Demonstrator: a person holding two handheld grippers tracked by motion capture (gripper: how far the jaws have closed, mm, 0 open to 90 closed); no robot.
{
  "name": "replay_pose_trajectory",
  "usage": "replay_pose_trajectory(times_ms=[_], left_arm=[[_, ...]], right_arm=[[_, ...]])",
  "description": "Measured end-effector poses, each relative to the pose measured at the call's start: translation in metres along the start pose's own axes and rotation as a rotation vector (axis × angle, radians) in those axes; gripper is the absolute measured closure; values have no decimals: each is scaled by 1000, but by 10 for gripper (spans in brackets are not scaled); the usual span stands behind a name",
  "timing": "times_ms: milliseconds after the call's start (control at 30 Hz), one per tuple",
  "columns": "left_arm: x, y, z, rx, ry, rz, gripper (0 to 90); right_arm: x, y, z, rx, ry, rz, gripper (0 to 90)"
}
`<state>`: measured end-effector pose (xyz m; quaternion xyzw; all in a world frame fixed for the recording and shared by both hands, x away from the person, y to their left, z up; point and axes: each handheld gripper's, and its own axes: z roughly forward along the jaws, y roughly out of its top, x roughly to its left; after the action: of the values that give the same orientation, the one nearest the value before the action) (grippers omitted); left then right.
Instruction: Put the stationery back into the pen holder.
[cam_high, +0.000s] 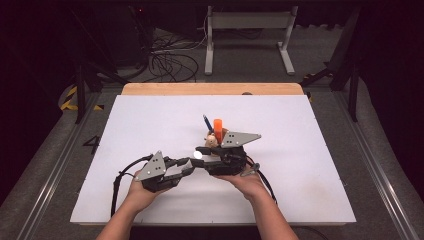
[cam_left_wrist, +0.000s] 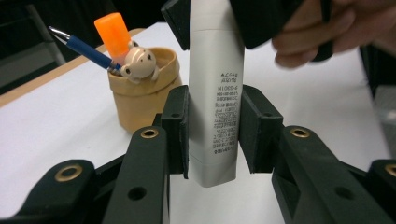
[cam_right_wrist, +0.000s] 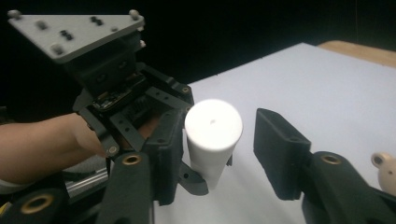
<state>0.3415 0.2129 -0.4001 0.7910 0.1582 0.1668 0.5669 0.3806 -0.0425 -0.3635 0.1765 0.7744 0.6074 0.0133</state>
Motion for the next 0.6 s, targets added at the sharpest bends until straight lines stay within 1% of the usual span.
replay_pose_trajectory(times_ms=[67,133,200,267,300,333,367,433,467,500,533,600], left_arm=[[1,-1,0,-22,-25,-40,665],[2,-1,0,-41,-44,-72,665],[3,-1,0,-53,-62,-84,664],[2,-1,1,-54,-70,-89,664],[2,-1,1,-56,-75,-90,664],[2,-1,2,-58,-76,-99,664],[2,-1,2,-57,-76,-98,664],[3,-2,2,-47,-76,-93,661],[2,-2,2,-46,-77,-99,658],[2,-2,3,-43,-63,-86,653],[1,-1,3,-40,-49,-80,635],[1,-1,3,-33,-20,-81,517]], right_arm=[[0,-1,0,-24,8,-4,517],[0,-2,0,-53,19,-4,534],[1,-2,0,-76,32,4,588],[1,-2,-1,-92,34,17,609],[0,-3,-1,-100,45,25,612],[0,-3,-1,-104,50,32,630],[0,-3,0,-106,56,32,660],[1,-3,0,-102,53,26,668],[2,-3,1,-98,50,24,669],[2,-3,1,-95,48,26,670],[1,-3,1,-90,40,27,671],[2,-4,1,-83,12,23,671]])
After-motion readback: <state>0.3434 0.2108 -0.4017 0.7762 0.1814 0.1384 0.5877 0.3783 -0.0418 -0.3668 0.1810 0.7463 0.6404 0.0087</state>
